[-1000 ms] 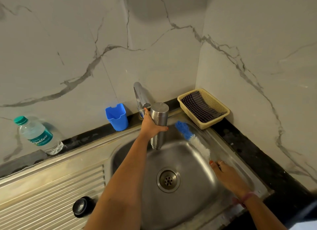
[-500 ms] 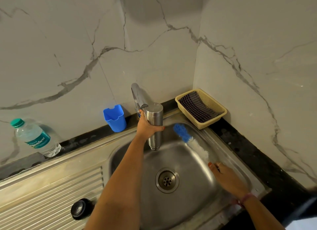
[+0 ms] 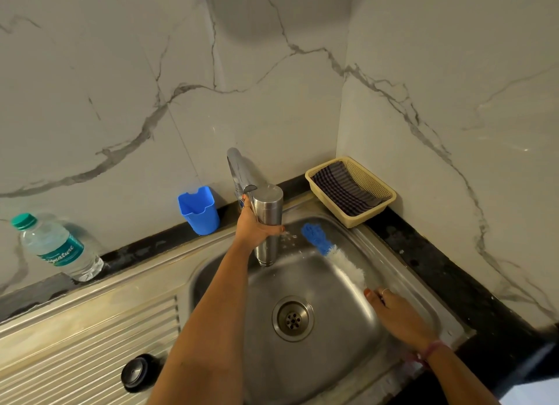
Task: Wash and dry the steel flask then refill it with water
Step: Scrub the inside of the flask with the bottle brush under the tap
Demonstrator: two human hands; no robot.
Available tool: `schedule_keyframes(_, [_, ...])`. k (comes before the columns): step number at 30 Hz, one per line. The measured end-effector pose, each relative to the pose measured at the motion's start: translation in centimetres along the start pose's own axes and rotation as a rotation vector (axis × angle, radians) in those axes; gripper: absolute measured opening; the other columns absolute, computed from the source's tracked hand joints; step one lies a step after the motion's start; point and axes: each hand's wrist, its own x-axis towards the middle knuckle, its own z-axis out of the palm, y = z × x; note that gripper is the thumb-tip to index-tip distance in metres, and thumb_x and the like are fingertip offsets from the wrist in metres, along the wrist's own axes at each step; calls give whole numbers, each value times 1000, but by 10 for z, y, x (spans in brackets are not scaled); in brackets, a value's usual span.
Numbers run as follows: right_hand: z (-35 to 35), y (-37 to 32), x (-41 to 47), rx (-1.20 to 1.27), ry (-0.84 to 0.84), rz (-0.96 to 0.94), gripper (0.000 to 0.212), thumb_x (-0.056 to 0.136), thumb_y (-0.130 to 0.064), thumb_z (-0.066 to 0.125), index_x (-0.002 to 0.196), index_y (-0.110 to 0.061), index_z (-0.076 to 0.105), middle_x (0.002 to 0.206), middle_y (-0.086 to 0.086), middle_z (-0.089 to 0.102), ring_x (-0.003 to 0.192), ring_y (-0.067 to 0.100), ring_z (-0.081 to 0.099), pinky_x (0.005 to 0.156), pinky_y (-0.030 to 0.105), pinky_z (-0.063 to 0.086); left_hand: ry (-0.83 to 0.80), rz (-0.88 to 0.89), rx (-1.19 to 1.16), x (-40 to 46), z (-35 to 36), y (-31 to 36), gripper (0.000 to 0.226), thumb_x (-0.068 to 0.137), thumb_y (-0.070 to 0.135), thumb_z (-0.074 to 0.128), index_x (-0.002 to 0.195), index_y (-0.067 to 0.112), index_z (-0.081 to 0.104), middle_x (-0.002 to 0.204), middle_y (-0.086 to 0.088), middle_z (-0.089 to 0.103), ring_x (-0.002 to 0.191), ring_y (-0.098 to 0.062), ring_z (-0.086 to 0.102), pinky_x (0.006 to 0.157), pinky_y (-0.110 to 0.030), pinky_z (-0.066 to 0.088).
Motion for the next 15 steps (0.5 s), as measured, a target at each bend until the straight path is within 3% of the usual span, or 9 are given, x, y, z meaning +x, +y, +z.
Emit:
schedule_keyframes(9, [-2, 1, -3, -23, -1, 15, 33, 100, -41, 38, 92, -16, 58, 85, 4, 65, 81, 12, 61, 62, 14, 38, -3, 7, 5, -1, -1, -2, 100, 59, 9, 93, 142, 14, 38, 130, -1, 54, 121, -21, 52, 106, -41, 45])
schedule_keyframes(15, [-6, 3, -6, -18, 25, -23, 24, 99, -42, 40, 108, -24, 54, 92, -8, 58, 89, 9, 56, 79, 22, 41, -63, 18, 28, -3, -4, -8, 108, 55, 12, 94, 145, 18, 34, 133, 1, 53, 122, -18, 51, 107, -41, 44])
